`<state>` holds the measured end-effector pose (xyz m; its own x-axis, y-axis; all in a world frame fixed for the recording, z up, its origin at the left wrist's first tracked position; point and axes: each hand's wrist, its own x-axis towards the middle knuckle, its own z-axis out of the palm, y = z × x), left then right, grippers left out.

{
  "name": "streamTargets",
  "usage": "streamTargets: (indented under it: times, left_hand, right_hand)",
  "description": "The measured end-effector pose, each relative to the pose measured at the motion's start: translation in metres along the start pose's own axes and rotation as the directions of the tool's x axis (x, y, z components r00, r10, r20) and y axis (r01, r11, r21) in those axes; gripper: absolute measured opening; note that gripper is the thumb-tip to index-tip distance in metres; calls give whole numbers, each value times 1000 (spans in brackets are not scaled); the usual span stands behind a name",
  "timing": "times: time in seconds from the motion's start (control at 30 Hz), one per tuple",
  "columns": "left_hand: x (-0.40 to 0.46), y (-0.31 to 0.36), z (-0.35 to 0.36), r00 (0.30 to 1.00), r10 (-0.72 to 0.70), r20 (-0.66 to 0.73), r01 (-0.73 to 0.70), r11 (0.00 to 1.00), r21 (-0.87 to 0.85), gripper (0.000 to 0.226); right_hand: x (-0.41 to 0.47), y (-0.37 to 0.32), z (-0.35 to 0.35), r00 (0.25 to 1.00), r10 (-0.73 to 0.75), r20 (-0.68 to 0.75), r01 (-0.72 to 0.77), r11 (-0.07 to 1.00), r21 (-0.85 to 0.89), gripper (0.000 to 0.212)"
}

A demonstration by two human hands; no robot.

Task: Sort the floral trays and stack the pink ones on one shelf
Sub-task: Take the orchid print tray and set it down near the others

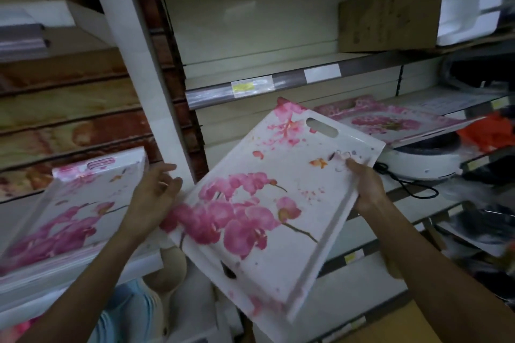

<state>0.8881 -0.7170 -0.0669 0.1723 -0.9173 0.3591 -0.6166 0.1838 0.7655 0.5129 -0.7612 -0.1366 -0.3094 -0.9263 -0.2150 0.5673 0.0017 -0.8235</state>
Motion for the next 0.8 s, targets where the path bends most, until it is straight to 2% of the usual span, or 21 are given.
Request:
streamTargets:
  times: [0.1,0.17,0.23,0.33,0.4,0.47,0.57,0.63,0.8]
  left_hand:
    - [-7,-8,-11,978,-21,209,1,995,95,26]
    - [-14,-17,-22,933,-57,355,41,998,53,34]
    - [-21,-27,-33,867,-84,491,119,992,-40,48]
    - [-38,-39,-49,804,-101,585,220,966,-136,45]
    - [-48,-51,-62,799,-85,596,212,966,-147,45]
    - [-55,-67,-79,828,-66,557,168,977,-134,47]
    - [-66,-86,-107,870,-65,489,159,975,-154,28]
    - [-72,-97,-126,899,-72,433,157,974,-162,24]
    - [-79,-131,-174,960,-96,264,152,968,-199,14]
  right_hand:
    - [-27,8,5,999,2,38,0,999,-42,20]
    - [-44,17,12,998,-10,63,12,999,-43,16]
    - [-60,28,21,997,-18,79,21,999,-43,23]
    - [-81,43,38,995,-30,94,35,998,-54,27]
    - [-93,54,48,994,-23,104,30,998,-63,29]
    - [-107,65,61,993,-24,115,33,997,-75,31]
    - [-125,77,85,991,-27,134,41,995,-96,34]
    - [-136,84,106,986,-18,168,38,993,-114,29]
    - [-156,109,167,980,-2,200,42,980,-192,35]
